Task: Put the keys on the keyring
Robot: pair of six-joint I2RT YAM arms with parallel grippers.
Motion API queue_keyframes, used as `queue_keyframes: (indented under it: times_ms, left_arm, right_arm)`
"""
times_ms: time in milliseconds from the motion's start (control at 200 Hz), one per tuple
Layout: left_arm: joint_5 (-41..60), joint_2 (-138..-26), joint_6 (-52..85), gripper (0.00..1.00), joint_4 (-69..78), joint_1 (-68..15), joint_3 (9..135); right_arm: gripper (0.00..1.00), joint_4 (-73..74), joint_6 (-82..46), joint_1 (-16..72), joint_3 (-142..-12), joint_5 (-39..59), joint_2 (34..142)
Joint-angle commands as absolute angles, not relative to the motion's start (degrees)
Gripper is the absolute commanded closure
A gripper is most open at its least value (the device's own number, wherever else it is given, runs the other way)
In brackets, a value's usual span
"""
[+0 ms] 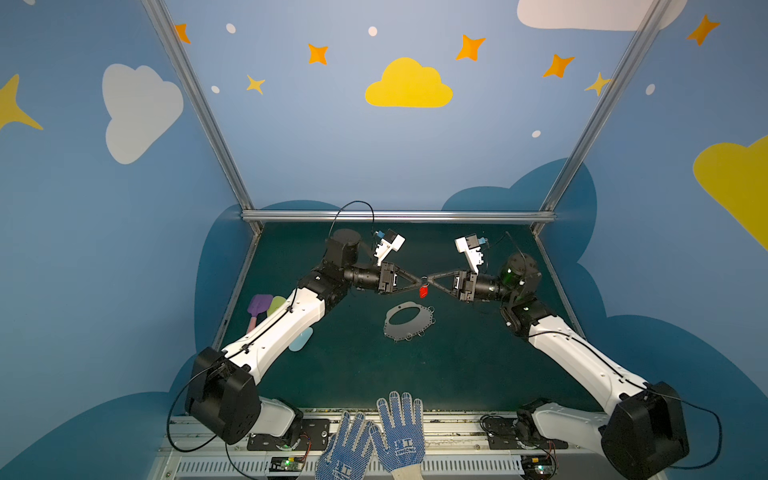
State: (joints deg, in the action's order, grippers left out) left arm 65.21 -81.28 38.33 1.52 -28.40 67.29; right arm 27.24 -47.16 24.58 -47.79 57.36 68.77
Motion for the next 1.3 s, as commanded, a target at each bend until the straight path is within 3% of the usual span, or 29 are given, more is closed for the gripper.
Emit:
queue_keyframes:
  times_ms: [0,601,661,836,1297]
  left_arm:
    - [65.8,-80.5,37.8,0.78,3.1,-28.5,68.9]
    - [64.0,-80.9,37.3,0.94,1.9,-28.7,69.3]
    - [63.6,-81.0,36.6,0.95,1.0,-28.7,69.6]
    - [62.1,-81.0,34.2,0.96,-2.7,-28.7,70.7]
    - [60.9,-81.3,32.9,0.96,-5.0,-29.2,71.2]
  right_arm:
    - [1.00,29.7,-47.7,24.5,-47.9,58.4,69.1]
    - [1.00,29.0,-47.3,24.6,-47.4,58.7,69.6]
    - [0.97,28.5,-47.0,24.5,-47.5,58.5,69.4]
    - [0.74,25.9,-46.2,23.4,-46.7,56.3,66.8]
    - [0.68,28.8,-49.4,25.0,-43.8,54.2,64.7]
